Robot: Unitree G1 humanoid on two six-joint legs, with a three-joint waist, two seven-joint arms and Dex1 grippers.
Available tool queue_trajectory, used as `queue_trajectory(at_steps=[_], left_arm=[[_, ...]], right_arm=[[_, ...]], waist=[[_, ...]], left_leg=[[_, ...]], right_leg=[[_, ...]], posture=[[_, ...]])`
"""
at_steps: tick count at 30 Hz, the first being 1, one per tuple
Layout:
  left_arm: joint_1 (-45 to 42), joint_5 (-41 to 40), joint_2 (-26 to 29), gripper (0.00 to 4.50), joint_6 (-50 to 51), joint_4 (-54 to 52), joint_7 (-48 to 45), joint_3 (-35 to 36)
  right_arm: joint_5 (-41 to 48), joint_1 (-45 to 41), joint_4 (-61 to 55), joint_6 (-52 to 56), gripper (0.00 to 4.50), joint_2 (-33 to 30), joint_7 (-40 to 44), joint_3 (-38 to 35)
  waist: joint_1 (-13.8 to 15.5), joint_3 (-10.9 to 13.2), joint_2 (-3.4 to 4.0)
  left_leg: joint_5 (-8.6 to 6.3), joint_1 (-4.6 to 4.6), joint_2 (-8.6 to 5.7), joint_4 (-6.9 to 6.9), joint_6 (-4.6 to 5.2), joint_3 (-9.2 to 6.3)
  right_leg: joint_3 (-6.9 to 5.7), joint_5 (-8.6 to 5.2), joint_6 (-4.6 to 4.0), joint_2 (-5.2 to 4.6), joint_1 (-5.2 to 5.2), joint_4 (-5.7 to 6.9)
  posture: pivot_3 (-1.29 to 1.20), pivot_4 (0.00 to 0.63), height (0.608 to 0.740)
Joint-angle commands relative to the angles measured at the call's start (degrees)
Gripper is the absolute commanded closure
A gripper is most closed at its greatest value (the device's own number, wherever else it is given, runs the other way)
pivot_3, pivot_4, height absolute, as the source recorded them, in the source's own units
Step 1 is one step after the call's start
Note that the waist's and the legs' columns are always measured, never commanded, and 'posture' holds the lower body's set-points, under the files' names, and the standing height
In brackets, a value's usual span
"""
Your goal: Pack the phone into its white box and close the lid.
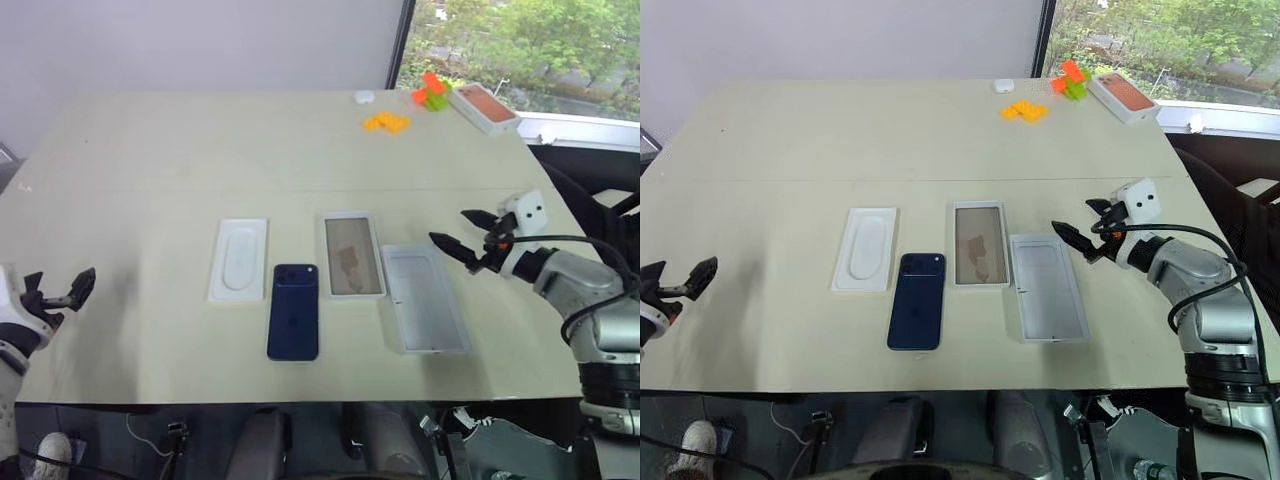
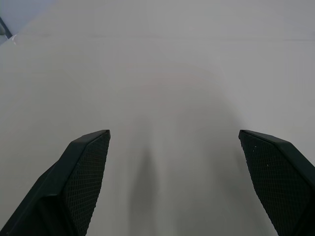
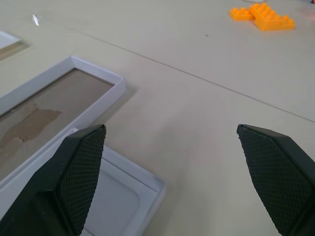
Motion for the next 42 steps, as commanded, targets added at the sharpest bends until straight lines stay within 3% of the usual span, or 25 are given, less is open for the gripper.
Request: queue_trajectory(at_steps=[1,9,16,22,26,31,36,42], left_arm=[[-1.1,0.1,0.6,0.08,-1.2,-0.1,0.2,0.3],[-1.7,-0.2,-0.6,0.08,-0.1,-2.4,1.4,-0.4],[-2.5,-2.8,-5.5,0.08,2.7,-7.6,4.4,-2.3],[-2.8,-4.5,-9.9,0.08,6.2,-13.6,6.6,-7.9],[-2.7,-10.6,-10.8,0.08,11.3,-17.4,6.0,-8.6],[0.1,-25.1,-9.3,0.08,23.8,-22.0,4.3,-8.6],[1.8,-30.9,-8.1,0.08,31.3,-22.9,7.7,-9.9],[0.6,-32.4,-9.0,0.08,35.4,-21.9,12.7,-12.9]], right_arm=[[1.0,-0.1,-2.8,0.1,0.04,0.6,-0.5,-0.7],[0.7,-1.0,-4.3,0.4,0.04,2.0,-0.7,0.9],[-0.2,-4.0,-3.9,0.2,0.04,3.5,-1.6,3.7],[-1.9,-5.9,-5.2,-0.8,0.04,4.5,-1.4,7.3],[-1.2,-5.5,-9.9,0.6,0.04,5.1,-0.6,9.8],[-2.7,-2.8,-17.0,0.5,0.04,4.4,1.1,14.6],[0.9,-0.7,-23.1,4.2,0.04,4.1,2.0,14.4],[3.2,1.6,-28.2,6.9,0.04,0.8,5.2,15.4]], waist=[[0.0,0.0,0.0],[-0.2,0.0,0.01],[-0.1,0.0,0.01],[0.0,0.0,-0.01],[-0.2,0.0,0.0],[-0.2,0.0,0.0],[-0.2,0.0,0.0],[0.0,0.0,0.0]], left_leg=[[0.0,0.01,0.0,0.0,0.0,0.0],[0.0,0.01,0.0,0.0,0.0,0.01],[0.0,0.02,0.0,0.0,0.0,0.01],[0.0,0.01,0.0,0.03,-0.01,-0.01],[0.0,-0.02,0.0,0.01,-0.01,-0.03],[0.0,0.01,0.0,0.01,0.0,-0.03],[0.0,0.04,-0.01,0.04,0.0,-0.03],[0.0,0.09,-0.04,0.07,0.0,-0.05]], right_leg=[[0.0,0.0,-0.01,0.0,0.0,0.0],[0.0,0.01,0.01,0.01,-0.01,0.01],[0.02,0.02,0.01,0.0,0.0,0.03],[0.03,0.03,0.01,0.0,0.01,0.04],[0.02,0.03,0.01,0.0,-0.02,0.04],[0.02,0.03,0.01,0.01,-0.01,0.05],[-0.01,0.0,-0.03,0.06,0.0,0.08],[-0.02,-0.11,-0.18,0.09,0.08,0.08]], posture=[[0.0,0.15,0.74],[0.0,0.15,0.74],[0.0,0.15,0.74],[0.0,0.15,0.74],[0.0,0.15,0.74],[0.0,0.15,0.74],[0.0,0.15,0.74],[0.0,0.15,0.74]])
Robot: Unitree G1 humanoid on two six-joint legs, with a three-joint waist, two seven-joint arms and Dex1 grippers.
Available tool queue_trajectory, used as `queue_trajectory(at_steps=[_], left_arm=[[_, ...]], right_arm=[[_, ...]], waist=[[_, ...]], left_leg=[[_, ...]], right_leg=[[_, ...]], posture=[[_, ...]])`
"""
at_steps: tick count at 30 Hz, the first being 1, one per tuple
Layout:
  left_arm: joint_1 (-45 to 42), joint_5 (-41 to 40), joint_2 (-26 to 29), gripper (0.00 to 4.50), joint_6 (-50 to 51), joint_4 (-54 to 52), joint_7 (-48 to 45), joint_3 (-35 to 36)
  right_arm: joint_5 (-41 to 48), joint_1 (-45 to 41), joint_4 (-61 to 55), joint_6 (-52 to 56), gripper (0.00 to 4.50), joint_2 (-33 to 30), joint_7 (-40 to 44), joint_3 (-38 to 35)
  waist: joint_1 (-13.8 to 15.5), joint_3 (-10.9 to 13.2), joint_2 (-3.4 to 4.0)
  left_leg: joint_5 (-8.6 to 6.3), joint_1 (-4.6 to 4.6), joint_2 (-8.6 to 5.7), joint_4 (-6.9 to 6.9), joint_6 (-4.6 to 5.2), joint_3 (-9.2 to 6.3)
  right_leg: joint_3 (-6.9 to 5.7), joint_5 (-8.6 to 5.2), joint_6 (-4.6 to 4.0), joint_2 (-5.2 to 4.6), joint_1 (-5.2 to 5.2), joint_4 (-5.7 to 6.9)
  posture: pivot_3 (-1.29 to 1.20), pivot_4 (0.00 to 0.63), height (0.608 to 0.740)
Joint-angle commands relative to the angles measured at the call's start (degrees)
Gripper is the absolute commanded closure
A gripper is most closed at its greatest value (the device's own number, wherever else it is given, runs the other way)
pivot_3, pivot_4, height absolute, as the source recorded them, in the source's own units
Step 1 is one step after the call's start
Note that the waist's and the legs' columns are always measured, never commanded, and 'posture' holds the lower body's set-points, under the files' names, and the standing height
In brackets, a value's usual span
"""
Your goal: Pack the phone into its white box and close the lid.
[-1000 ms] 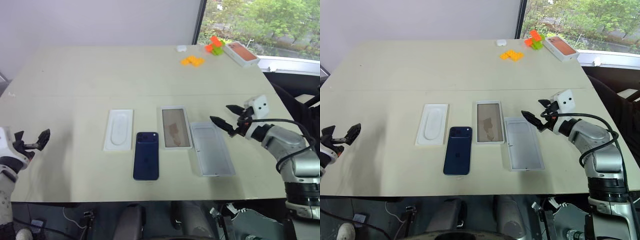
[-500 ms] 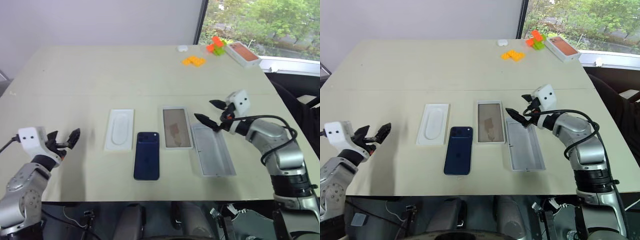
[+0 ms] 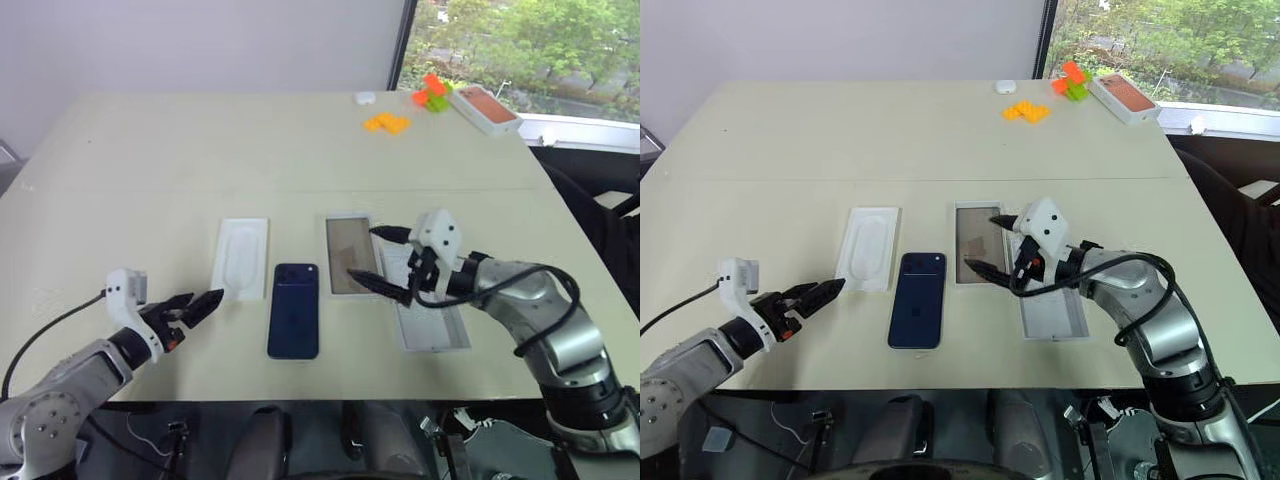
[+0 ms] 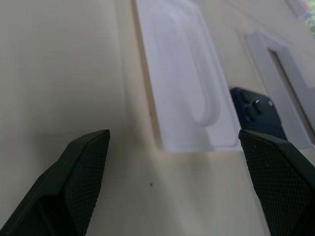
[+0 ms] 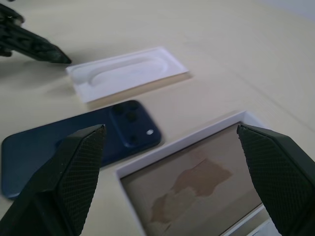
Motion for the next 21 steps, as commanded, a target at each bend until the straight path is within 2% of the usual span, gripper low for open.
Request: queue_trajectory(at_steps=[1,10,13,17,19,20,21], left_arm=[[-0.9,-1.8,-0.8,0.08,2.1,-0.3,2.8,-2.3],[-3.2,-7.3,-5.8,0.08,3.1,1.6,9.6,-2.3],[-2.7,-8.7,-6.1,0.88,2.5,1.7,10.1,-2.2],[-1.3,-10.9,-6.0,2.87,1.7,1.7,10.2,-1.7],[-0.5,-12.1,-5.8,4.05,1.2,1.8,10.1,-1.4],[0.0,-12.9,-5.8,4.46,0.8,1.7,10.0,-1.2],[0.3,-13.6,-5.8,4.46,0.4,1.7,9.9,-1.2]], right_arm=[[1.7,0.3,-4.2,0.9,0.04,-0.5,0.7,0.1],[1.5,0.2,-5.0,1.5,0.04,-0.4,0.2,0.7],[1.5,0.4,-5.3,1.5,0.0,-0.6,0.3,0.7],[1.7,0.2,-5.5,1.8,0.0,-0.6,0.5,0.7],[1.7,0.1,-5.6,1.9,0.0,-0.6,0.6,0.8],[1.8,-0.1,-5.6,1.9,0.0,-0.6,0.7,0.9],[1.8,-0.2,-5.6,1.9,0.0,-0.6,0.7,0.9]], waist=[[0.0,0.0,0.01],[0.1,0.0,0.02],[0.1,0.0,0.02],[0.0,0.0,0.01],[-0.1,0.0,-0.01],[0.0,0.0,-0.01],[0.0,0.0,0.0]], left_leg=[[0.0,0.01,-0.02,0.0,0.0,0.0],[0.01,0.03,-0.1,0.03,-0.01,0.0],[0.01,0.03,-0.11,0.03,-0.01,0.0],[0.01,0.01,-0.11,0.03,-0.01,0.0],[0.0,0.0,-0.1,0.03,-0.01,0.0],[0.0,0.0,-0.09,0.03,-0.01,0.0],[0.01,0.0,-0.09,0.03,-0.01,-0.01]], right_leg=[[0.0,0.0,-0.01,0.0,0.01,0.0],[0.01,0.0,-0.01,-0.05,0.07,-0.01],[0.01,-0.01,-0.01,-0.05,0.07,-0.01],[0.01,-0.01,-0.02,-0.04,0.06,-0.02],[0.01,-0.02,-0.01,-0.04,0.04,-0.02],[0.01,-0.02,-0.02,-0.05,0.04,-0.03],[0.01,-0.02,-0.02,-0.05,0.04,-0.03]], posture=[[0.0,0.15,0.74],[0.0,0.15,0.74],[0.0,0.15,0.74],[0.0,0.15,0.74],[0.0,0.15,0.74],[0.0,0.15,0.74],[0.0,0.15,0.74]])
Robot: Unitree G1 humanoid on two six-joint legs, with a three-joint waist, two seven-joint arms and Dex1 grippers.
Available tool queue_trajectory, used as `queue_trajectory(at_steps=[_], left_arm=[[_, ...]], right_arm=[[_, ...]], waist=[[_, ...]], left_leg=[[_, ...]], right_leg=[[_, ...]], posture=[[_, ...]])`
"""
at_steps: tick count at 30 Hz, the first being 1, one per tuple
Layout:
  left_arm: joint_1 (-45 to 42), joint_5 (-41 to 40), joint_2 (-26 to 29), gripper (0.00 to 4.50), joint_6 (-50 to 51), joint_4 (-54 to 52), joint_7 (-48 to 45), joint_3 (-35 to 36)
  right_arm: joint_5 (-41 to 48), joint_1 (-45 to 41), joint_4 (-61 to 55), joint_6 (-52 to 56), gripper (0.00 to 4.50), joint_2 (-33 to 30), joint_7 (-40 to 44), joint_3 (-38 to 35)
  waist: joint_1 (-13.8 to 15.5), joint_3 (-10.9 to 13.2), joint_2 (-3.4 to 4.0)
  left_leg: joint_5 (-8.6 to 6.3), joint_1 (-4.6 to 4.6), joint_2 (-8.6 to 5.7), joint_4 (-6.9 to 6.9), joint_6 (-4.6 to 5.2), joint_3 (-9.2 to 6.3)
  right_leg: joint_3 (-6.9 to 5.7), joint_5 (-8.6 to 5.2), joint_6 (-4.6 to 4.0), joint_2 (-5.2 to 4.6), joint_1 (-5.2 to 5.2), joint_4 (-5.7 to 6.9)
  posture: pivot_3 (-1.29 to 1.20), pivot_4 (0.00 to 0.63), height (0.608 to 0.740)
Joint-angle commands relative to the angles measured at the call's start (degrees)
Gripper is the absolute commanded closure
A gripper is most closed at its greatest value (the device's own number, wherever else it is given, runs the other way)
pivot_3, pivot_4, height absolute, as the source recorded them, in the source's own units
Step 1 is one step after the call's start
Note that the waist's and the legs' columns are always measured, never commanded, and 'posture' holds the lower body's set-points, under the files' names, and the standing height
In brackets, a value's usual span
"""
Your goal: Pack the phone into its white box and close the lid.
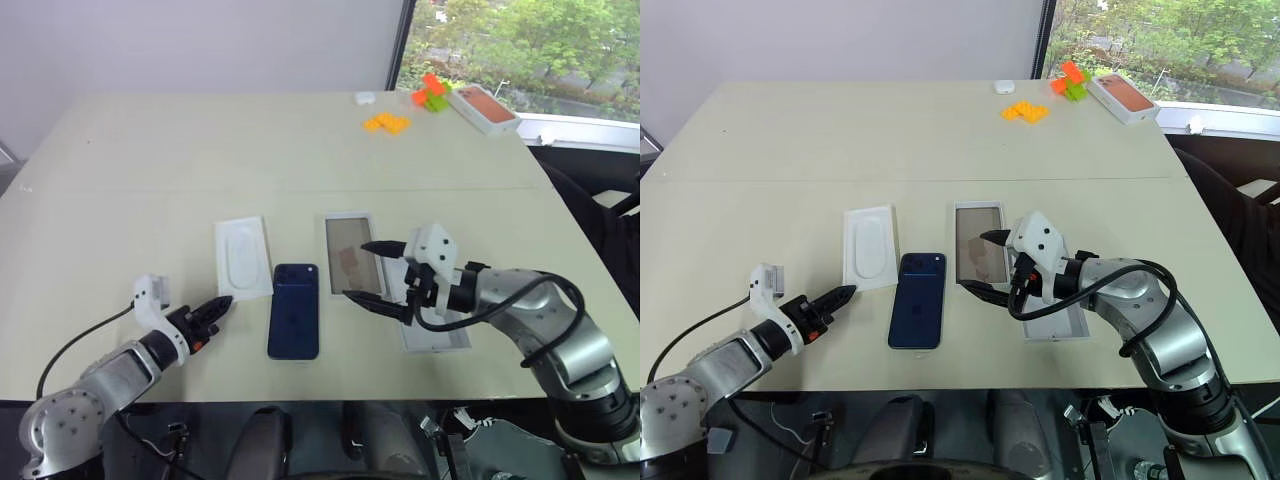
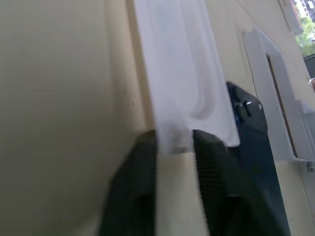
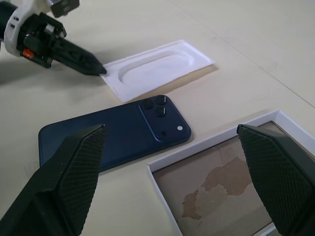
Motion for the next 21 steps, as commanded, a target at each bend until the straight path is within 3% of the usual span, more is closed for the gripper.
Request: queue_trajectory(at_steps=[1,12,16,21], left_arm=[[1.4,-2.9,0.0,4.46,-1.4,-0.9,0.0,0.9],[1.6,-12.2,-2.1,4.46,-10.1,-0.6,2.5,4.0],[-0.2,-19.5,-1.9,4.46,-12.9,-2.0,5.7,3.7],[-3.7,-26.9,-1.4,4.46,-13.2,-5.3,13.2,-5.1]], right_arm=[[1.1,-0.9,-2.3,0.0,0.0,-0.4,0.3,-0.1],[0.3,-2.4,-1.1,-0.5,0.0,-0.7,1.2,0.2],[0.0,-2.7,-0.7,-0.8,0.0,-1.9,1.7,-0.7],[-1.1,-2.0,1.2,-2.0,0.0,-6.4,3.6,-3.0]], waist=[[0.0,0.0,0.02],[0.0,0.0,-0.02],[0.2,0.0,-0.02],[0.6,0.0,-0.03]], left_leg=[[0.0,0.01,0.01,0.0,0.0,0.0],[0.0,-0.01,0.03,0.0,0.0,-0.01],[0.0,-0.02,0.03,0.0,0.0,-0.01],[0.0,-0.03,-0.03,0.0,0.0,-0.02]], right_leg=[[0.0,0.0,-0.01,-0.01,0.01,0.0],[0.0,-0.01,-0.03,-0.01,-0.01,-0.02],[0.0,-0.01,-0.03,-0.03,-0.01,-0.03],[0.0,-0.01,-0.03,-0.04,0.01,-0.04]], posture=[[0.0,0.15,0.74],[0.0,0.15,0.74],[0.0,0.15,0.74],[0.0,0.15,0.74]])
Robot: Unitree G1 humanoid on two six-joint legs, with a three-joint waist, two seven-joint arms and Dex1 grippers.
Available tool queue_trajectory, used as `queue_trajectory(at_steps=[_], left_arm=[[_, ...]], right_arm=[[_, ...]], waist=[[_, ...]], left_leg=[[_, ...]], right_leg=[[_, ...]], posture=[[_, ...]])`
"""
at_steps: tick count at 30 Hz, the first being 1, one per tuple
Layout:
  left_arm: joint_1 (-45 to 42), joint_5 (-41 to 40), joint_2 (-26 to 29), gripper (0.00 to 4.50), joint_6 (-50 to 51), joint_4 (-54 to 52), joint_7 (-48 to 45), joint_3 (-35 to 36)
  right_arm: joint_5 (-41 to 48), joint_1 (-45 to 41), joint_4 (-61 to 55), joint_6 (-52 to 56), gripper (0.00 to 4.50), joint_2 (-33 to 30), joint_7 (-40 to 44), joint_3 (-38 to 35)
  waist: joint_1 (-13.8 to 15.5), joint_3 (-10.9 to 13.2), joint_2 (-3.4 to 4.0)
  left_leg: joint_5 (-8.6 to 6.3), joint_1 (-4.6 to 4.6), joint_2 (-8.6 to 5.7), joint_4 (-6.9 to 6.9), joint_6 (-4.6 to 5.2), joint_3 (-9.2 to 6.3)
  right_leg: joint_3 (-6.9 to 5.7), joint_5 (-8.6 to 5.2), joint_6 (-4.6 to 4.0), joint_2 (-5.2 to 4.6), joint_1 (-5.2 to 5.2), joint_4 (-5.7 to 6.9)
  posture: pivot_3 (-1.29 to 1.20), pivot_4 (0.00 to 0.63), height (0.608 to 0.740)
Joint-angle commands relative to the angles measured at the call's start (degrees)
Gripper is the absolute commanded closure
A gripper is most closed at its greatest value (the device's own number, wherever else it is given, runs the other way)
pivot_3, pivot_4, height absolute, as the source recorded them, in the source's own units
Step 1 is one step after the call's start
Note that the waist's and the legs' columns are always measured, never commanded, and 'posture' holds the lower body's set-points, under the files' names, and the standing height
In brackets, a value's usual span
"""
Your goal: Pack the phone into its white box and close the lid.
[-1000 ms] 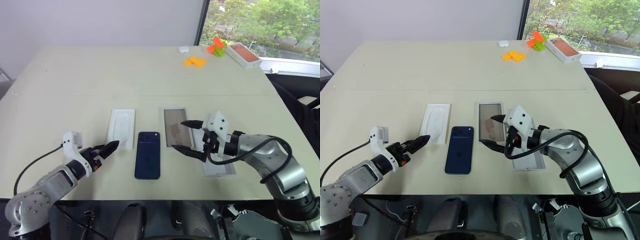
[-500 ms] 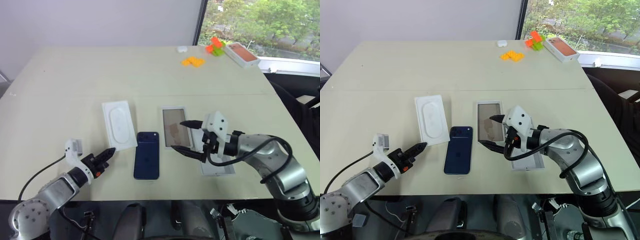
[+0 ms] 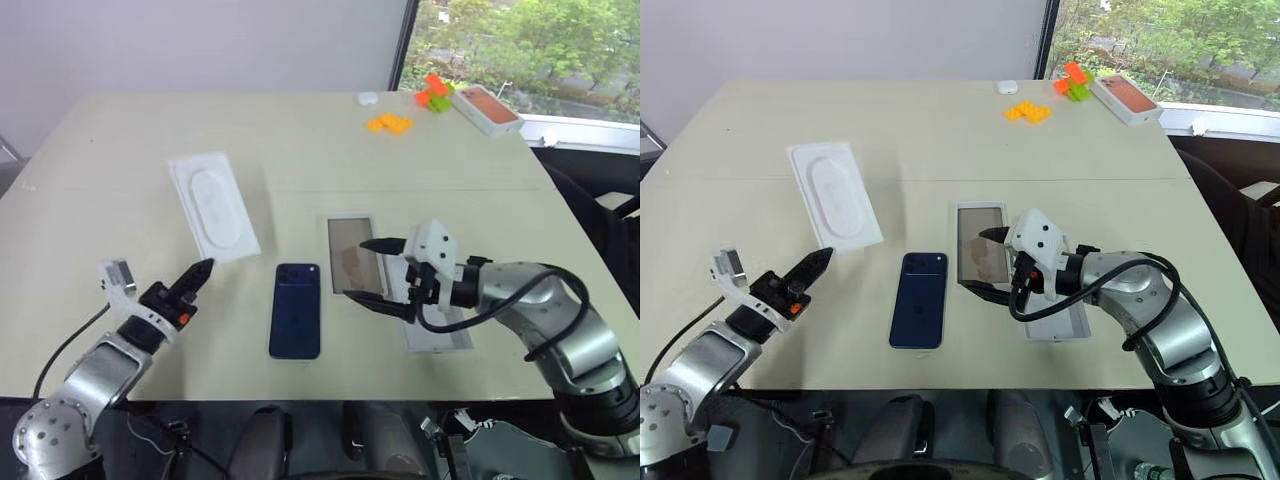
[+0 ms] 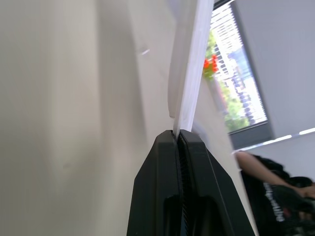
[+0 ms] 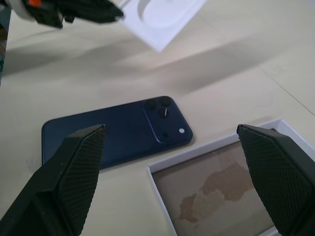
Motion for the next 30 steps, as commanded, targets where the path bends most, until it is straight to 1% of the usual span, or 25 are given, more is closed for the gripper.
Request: queue_trajectory(at_steps=[1,4,5,9,12,14,18,22,26,30], left_arm=[[-2.9,-6.1,0.4,4.46,-0.3,-4.2,5.8,-7.5],[-9.4,-9.6,-2.0,4.46,-1.0,-3.7,15.1,-18.2],[-11.0,-11.0,-2.6,4.46,-1.7,-3.3,17.6,-20.4],[-16.5,-15.4,-3.9,4.46,-5.0,0.2,26.8,-25.1],[-18.9,-18.7,-3.4,4.46,-6.5,2.4,33.3,-27.5],[-20.2,-20.4,-2.2,4.46,-5.9,2.2,35.6,-29.1],[-21.2,-20.6,-2.5,4.46,-5.6,0.8,40.7,-31.9],[-22.0,-20.6,-1.2,4.46,-4.6,0.2,44.8,-34.6],[-22.4,-20.6,-2.3,4.46,-5.3,-0.1,47.8,-35.9],[-22.0,-20.6,-4.4,4.46,-6.1,-0.1,48.8,-35.8]], right_arm=[[-0.8,0.1,0.8,-1.9,0.0,-3.5,1.9,-3.4],[-1.0,2.3,2.0,-3.3,0.0,-8.2,4.8,-6.4],[-1.0,2.8,2.2,-3.7,0.0,-9.2,5.3,-7.1],[-2.2,4.2,3.4,-5.7,0.0,-11.0,5.7,-8.6],[-2.5,4.6,3.7,-6.3,0.0,-11.1,5.6,-9.0],[-2.7,5.0,3.6,-6.5,0.0,-11.0,5.5,-9.2],[-2.7,5.7,2.9,-6.4,0.0,-10.9,5.1,-9.3],[-2.6,5.8,2.7,-6.4,0.0,-10.6,4.7,-9.2],[-2.8,5.6,2.7,-6.5,0.0,-10.1,4.4,-8.7],[-3.0,5.2,2.8,-6.6,0.0,-9.6,4.2,-8.1]], waist=[[0.5,0.0,-0.01],[1.3,0.0,-0.02],[1.3,0.0,-0.03],[0.8,0.0,-0.03],[0.9,0.0,-0.03],[1.0,0.0,-0.03],[1.1,0.0,-0.03],[1.1,0.0,-0.04],[1.1,0.0,-0.04],[1.1,0.0,-0.04]], left_leg=[[0.0,0.0,-0.04,0.0,0.0,0.0],[0.0,0.0,-0.12,0.02,0.0,-0.02],[0.0,0.01,-0.14,0.03,0.0,-0.06],[0.0,0.05,-0.09,0.01,0.0,-0.01],[0.01,0.09,0.04,-0.01,-0.01,-0.03],[0.05,0.09,0.08,-0.02,-0.09,-0.11],[0.12,0.07,-0.02,0.0,-0.2,-0.11],[0.12,0.06,-0.16,0.02,-0.2,-0.07],[0.12,0.05,-0.16,0.01,-0.21,-0.11],[0.14,0.06,-0.16,0.01,-0.24,-0.1]], right_leg=[[0.0,0.0,0.0,0.0,0.01,0.0],[0.01,0.0,0.0,-0.03,0.07,-0.03],[0.01,0.0,0.01,-0.04,0.09,-0.05],[0.09,0.02,0.05,-0.04,0.11,-0.06],[0.08,0.03,0.04,0.07,0.1,-0.01],[0.04,0.03,0.02,0.16,0.1,0.02],[0.03,0.01,-0.01,0.14,0.11,0.03],[0.04,0.01,0.0,0.0,0.14,-0.02],[0.05,0.01,0.0,0.01,0.14,-0.02],[0.04,0.01,-0.01,0.02,0.15,-0.02]], posture=[[0.0,0.15,0.74],[0.0,0.15,0.74],[0.0,0.15,0.74],[0.0,0.15,0.74],[0.0,0.15,0.74],[0.0,0.15,0.74],[0.0,0.15,0.74],[0.0,0.15,0.74],[0.0,0.15,0.74],[0.0,0.15,0.74]])
